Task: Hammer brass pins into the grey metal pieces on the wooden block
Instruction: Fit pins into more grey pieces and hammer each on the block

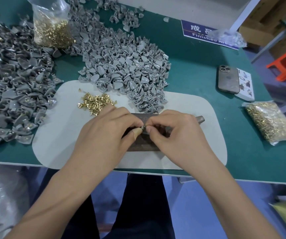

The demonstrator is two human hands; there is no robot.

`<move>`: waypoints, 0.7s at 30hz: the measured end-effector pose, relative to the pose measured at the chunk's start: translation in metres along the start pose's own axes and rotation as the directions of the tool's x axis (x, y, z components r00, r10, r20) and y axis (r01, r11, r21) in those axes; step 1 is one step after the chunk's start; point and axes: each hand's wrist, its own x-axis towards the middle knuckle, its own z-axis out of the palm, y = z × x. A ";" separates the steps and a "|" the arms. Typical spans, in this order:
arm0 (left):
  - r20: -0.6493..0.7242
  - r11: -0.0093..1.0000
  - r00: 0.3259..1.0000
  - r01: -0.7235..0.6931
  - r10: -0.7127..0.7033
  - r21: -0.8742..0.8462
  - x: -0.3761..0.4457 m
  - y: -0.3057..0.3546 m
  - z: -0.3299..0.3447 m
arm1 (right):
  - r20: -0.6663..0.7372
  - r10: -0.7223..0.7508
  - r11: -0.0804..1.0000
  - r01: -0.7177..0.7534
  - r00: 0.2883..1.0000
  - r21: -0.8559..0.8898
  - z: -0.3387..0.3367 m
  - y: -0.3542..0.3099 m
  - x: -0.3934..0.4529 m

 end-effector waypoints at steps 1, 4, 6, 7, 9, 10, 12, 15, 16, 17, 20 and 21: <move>0.012 1.000 1.000 -0.018 0.018 0.016 0.000 0.000 0.000 | 0.010 -0.006 1.000 0.006 1.000 -0.011 -0.001 0.000 0.000; 0.009 0.998 0.999 -0.035 0.035 0.046 0.002 0.002 -0.003 | 0.036 -0.026 0.998 0.028 0.999 -0.051 -0.003 0.002 0.003; -0.003 0.997 1.000 -0.024 0.024 0.075 0.004 0.003 -0.005 | 0.056 -0.031 0.997 0.035 0.998 -0.064 -0.004 0.002 0.003; -0.012 0.996 1.000 -0.020 0.021 0.092 0.004 0.004 -0.006 | 0.057 -0.023 0.999 0.026 0.998 -0.043 -0.004 0.003 0.003; -0.017 0.994 1.000 -0.018 0.020 0.106 0.004 0.005 -0.006 | -0.041 0.040 0.999 -0.039 0.998 0.038 -0.011 0.010 -0.004; -0.017 0.994 1.000 -0.014 0.016 0.104 0.004 0.005 -0.005 | -0.147 0.086 0.995 -0.078 0.985 0.059 -0.015 0.017 -0.009; -0.021 0.995 1.000 -0.004 0.006 0.098 0.004 0.004 -0.005 | -0.331 0.205 0.974 -0.224 0.921 -0.021 -0.029 0.036 -0.024; -0.031 0.995 0.999 0.015 -0.012 0.098 0.005 0.005 -0.002 | -0.268 0.459 0.782 -0.528 0.847 -0.331 -0.035 0.059 -0.051; -0.036 0.995 0.999 0.016 -0.012 0.102 0.006 0.005 -0.001 | -0.208 0.523 0.729 -0.561 0.826 -0.392 -0.034 0.064 -0.057; -0.038 0.994 0.999 0.019 -0.015 0.106 0.006 0.006 -0.001 | -0.166 0.555 0.713 -0.568 0.815 -0.411 -0.032 0.067 -0.060; -0.042 0.993 0.999 0.030 -0.025 0.110 0.007 0.006 0.000 | -0.162 0.552 0.729 -0.568 0.818 -0.383 -0.035 0.068 -0.060; -0.044 0.994 0.999 0.032 -0.027 0.109 0.007 0.006 0.001 | -0.196 0.537 0.732 -0.569 0.820 -0.376 -0.039 0.068 -0.060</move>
